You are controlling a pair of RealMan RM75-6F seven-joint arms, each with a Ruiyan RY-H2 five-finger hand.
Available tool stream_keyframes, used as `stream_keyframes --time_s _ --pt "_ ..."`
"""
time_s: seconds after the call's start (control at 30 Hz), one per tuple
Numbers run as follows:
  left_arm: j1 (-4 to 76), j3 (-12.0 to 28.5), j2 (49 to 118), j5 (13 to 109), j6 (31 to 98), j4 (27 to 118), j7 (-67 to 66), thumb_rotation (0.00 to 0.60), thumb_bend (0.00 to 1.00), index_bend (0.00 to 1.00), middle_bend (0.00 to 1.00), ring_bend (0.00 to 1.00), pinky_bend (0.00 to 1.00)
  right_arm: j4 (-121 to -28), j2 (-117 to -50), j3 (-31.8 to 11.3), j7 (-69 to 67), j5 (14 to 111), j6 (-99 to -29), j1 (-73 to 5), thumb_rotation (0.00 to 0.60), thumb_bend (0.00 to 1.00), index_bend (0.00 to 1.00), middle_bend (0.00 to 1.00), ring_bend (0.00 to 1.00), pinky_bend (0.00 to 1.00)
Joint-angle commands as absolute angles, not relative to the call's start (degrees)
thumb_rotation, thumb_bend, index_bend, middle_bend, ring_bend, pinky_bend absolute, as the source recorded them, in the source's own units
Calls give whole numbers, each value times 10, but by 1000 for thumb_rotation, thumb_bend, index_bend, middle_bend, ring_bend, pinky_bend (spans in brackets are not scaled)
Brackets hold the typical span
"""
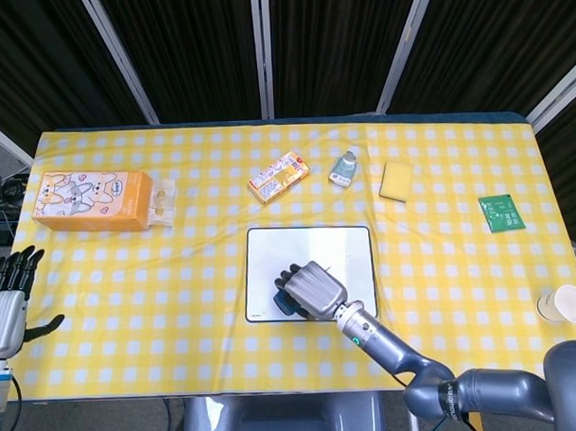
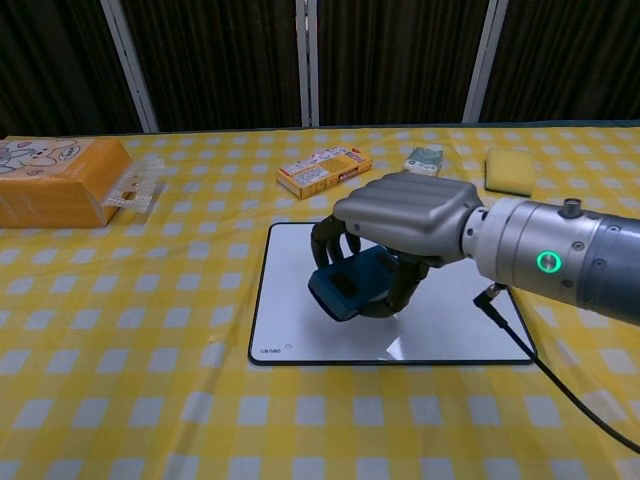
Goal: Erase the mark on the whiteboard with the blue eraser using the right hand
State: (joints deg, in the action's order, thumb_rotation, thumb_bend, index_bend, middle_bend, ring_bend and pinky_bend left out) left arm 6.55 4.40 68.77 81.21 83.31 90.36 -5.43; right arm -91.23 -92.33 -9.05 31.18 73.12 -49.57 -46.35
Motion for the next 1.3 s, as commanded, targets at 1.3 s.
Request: stream_keyframes --time_s 1.3 --pt "75 44 691 792 804 895 -48 600 4 0 0 0 0 -724 -994 -86 199 687 -466 -490 600 445 836 723 733 741"
